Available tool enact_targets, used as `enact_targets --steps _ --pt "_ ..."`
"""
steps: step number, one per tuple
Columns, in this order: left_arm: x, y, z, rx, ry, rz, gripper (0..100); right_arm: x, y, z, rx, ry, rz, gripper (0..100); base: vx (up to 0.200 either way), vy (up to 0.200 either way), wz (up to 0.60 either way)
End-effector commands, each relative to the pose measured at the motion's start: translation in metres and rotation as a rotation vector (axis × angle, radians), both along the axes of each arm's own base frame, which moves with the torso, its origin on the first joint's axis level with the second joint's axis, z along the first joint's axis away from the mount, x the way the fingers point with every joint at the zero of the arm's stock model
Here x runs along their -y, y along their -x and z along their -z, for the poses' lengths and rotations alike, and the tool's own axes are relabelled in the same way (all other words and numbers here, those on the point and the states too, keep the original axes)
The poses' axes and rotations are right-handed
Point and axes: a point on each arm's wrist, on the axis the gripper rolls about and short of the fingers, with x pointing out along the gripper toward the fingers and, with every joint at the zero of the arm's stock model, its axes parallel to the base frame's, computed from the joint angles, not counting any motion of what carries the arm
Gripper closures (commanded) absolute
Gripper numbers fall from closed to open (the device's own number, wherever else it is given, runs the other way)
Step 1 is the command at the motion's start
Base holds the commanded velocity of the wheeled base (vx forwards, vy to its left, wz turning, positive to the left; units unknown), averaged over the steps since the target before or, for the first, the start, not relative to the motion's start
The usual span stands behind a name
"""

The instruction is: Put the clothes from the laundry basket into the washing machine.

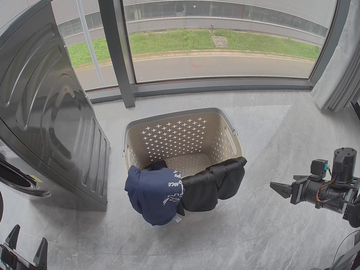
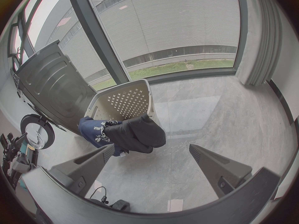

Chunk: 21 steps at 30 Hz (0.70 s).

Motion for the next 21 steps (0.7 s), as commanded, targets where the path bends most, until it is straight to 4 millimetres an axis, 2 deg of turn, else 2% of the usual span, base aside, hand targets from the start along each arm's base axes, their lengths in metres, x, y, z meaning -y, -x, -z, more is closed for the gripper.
enact_targets --steps 1,2,14,21 --pt "0.000 0.000 0.004 -0.003 0.001 0.000 0 -0.017 -0.022 0.020 -0.071 0.026 -0.029 0 0.000 0.000 0.00" --pt "0.000 0.000 0.004 -0.001 0.001 0.000 0 -0.023 -0.029 0.024 -0.075 0.027 -0.042 0 0.000 0.000 0.00" --pt "0.000 0.000 0.004 -0.003 0.001 0.001 0 -0.055 -0.060 0.057 -0.070 0.027 -0.084 0 0.000 0.000 0.00" --pt "0.000 0.000 0.004 -0.001 0.001 0.001 0 -0.068 -0.078 0.068 -0.056 0.027 -0.090 0 0.000 0.000 0.00"
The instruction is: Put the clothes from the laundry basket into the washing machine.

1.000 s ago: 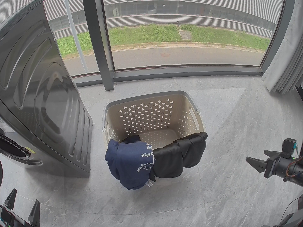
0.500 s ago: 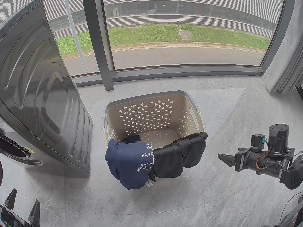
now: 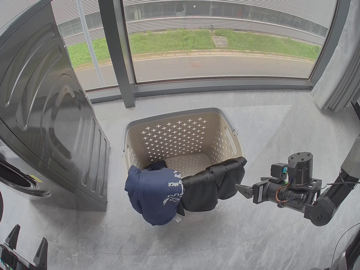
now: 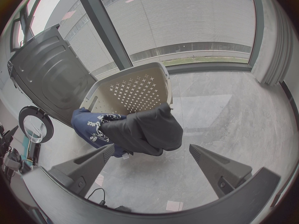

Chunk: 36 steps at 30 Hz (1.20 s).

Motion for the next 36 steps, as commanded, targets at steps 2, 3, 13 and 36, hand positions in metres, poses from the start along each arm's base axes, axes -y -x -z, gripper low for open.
enact_targets --steps 2,3,13,36 --pt "0.000 0.000 0.004 -0.003 0.000 0.000 0 -0.013 -0.016 0.019 -0.030 0.016 -0.015 0 0.000 0.000 0.00" --pt "0.000 0.000 0.004 -0.001 0.000 0.000 0 -0.015 -0.018 0.022 -0.035 0.018 -0.018 0 0.000 0.000 0.00" --pt "0.000 0.000 0.004 -0.001 0.000 0.000 0 -0.023 -0.042 0.041 -0.044 0.023 -0.006 0 0.000 0.000 0.00" --pt "0.000 0.000 0.004 -0.001 0.000 0.000 0 -0.033 -0.078 0.060 0.003 -0.027 0.010 100 0.000 0.000 0.00"
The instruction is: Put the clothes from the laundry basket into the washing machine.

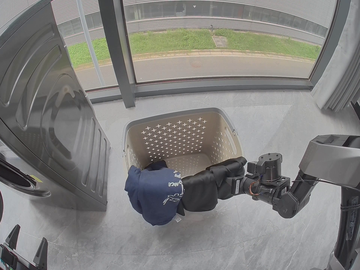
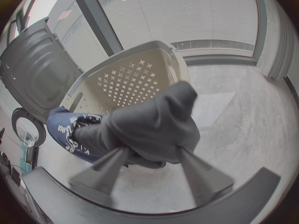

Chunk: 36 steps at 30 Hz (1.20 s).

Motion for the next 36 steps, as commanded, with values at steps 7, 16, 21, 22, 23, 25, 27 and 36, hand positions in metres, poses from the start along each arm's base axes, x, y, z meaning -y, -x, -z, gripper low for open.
enact_targets --steps 7,16,21,22,23,25,27,36 --pt "0.000 0.000 0.004 -0.001 0.000 0.000 0 -0.005 0.006 0.004 -0.020 -0.055 -0.038 100 0.000 0.000 0.00" --pt "0.000 0.000 0.004 -0.003 0.000 -0.001 0 -0.002 0.049 -0.027 0.008 -0.112 -0.112 100 0.000 0.000 0.00" --pt "0.000 0.000 0.004 -0.001 0.000 0.000 0 0.003 0.058 -0.037 0.019 -0.115 -0.112 100 0.000 0.000 0.00" --pt "0.000 0.000 0.004 -0.001 0.000 0.000 0 0.003 0.058 -0.036 0.017 -0.115 -0.112 100 0.000 0.000 0.00" --pt "0.000 0.000 0.004 -0.001 0.000 0.000 0 0.004 0.058 -0.034 0.009 -0.110 -0.107 100 0.000 0.000 0.00" --pt "0.000 0.000 0.004 -0.003 0.000 0.000 0 0.003 0.059 -0.032 0.006 -0.107 -0.107 100 0.000 0.000 0.00" --pt "0.000 0.000 0.004 -0.003 0.000 0.000 0 0.003 0.059 -0.030 0.001 -0.104 -0.105 0 0.000 0.000 0.00" --pt "0.000 0.000 0.004 -0.001 0.000 0.000 0 0.019 0.029 -0.001 -0.004 0.010 -0.039 0 0.000 0.000 0.00"
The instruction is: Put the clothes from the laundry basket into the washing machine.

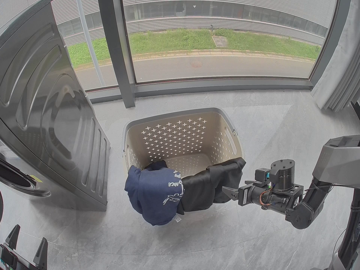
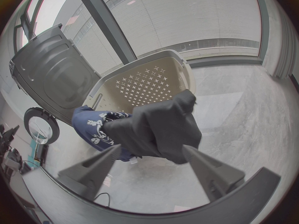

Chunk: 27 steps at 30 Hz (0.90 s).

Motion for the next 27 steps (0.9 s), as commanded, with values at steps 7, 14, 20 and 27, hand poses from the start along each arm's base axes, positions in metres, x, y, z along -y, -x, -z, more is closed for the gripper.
enact_targets --steps 7,14,20,27 --pt "0.000 0.000 0.004 -0.003 0.000 0.001 0 0.009 -0.039 0.025 0.013 0.035 0.049 0 0.000 0.000 0.00" --pt "0.000 0.000 0.004 -0.001 0.000 0.001 0 -0.003 -0.053 0.023 0.058 0.006 0.031 0 0.000 0.000 0.00" --pt "0.000 0.000 0.004 -0.003 0.002 0.001 0 -0.005 -0.056 0.019 0.074 -0.006 0.020 100 0.000 0.000 0.00" --pt "0.000 0.000 0.004 -0.001 0.000 0.000 0 -0.005 -0.053 0.021 0.064 -0.016 0.003 100 0.000 0.000 0.00"
